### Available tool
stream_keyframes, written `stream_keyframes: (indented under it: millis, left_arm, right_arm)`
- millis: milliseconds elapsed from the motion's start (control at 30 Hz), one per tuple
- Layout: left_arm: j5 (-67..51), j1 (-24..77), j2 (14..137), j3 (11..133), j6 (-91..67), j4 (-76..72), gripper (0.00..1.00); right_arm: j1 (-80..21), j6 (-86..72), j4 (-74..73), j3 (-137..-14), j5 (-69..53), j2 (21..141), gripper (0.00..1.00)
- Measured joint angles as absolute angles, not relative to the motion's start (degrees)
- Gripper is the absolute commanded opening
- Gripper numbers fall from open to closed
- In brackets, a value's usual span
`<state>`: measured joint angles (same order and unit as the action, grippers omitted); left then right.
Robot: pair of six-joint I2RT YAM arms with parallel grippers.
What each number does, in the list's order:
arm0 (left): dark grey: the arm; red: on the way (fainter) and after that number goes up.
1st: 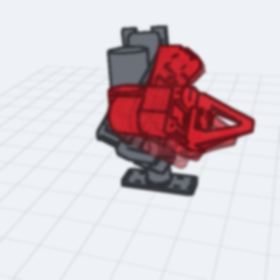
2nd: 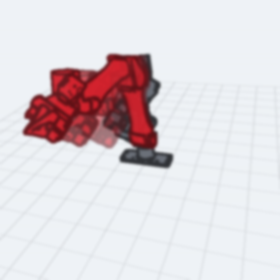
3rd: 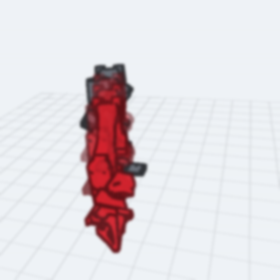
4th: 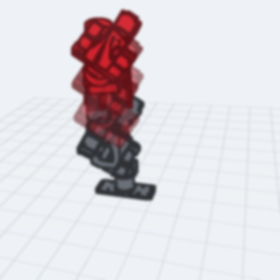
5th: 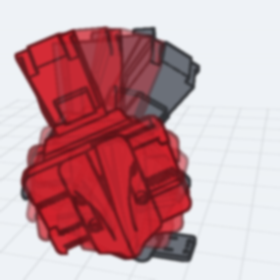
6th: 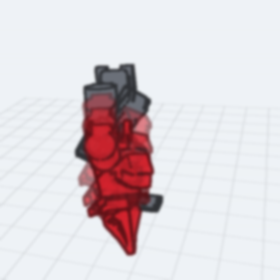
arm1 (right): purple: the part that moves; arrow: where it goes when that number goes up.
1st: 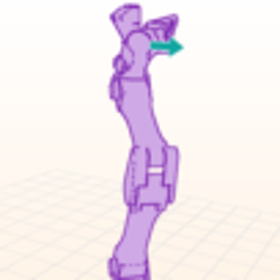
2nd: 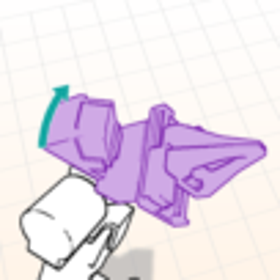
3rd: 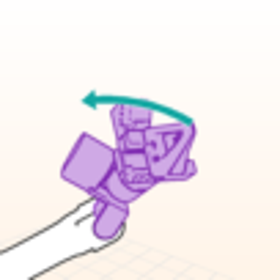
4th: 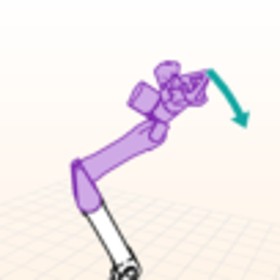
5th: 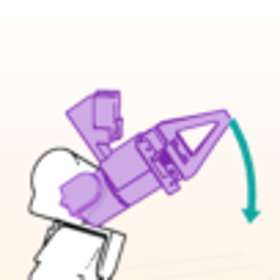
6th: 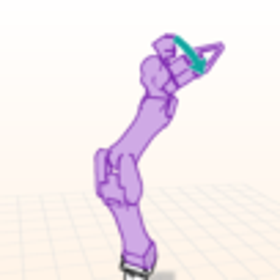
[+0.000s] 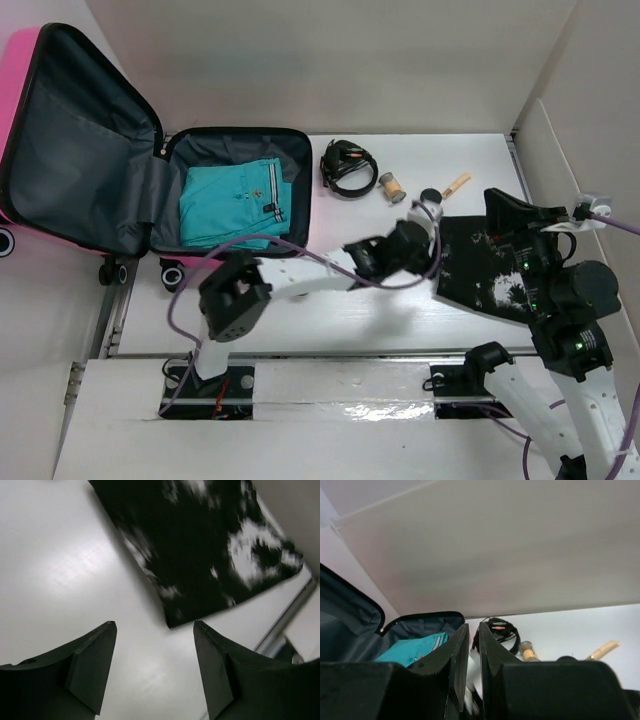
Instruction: Pack the luggage
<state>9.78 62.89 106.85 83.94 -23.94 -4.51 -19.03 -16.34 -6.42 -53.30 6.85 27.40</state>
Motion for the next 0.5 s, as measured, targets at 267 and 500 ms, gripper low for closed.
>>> stream_keyframes:
  millis: [267,500]
  left_arm:
    - [3.8,70.6,122.6,84.9,-28.5,-6.2,0.71]
    - [2.4,69.2,128.0,92.3,-29.1,-8.4,0.63]
  right_arm:
    - [-19.0,-15.6,-13.5,-51.5,9.1,26.2,0.21]
    - [-19.0,-15.2,-15.0,-51.0,8.5,25.9,0.23]
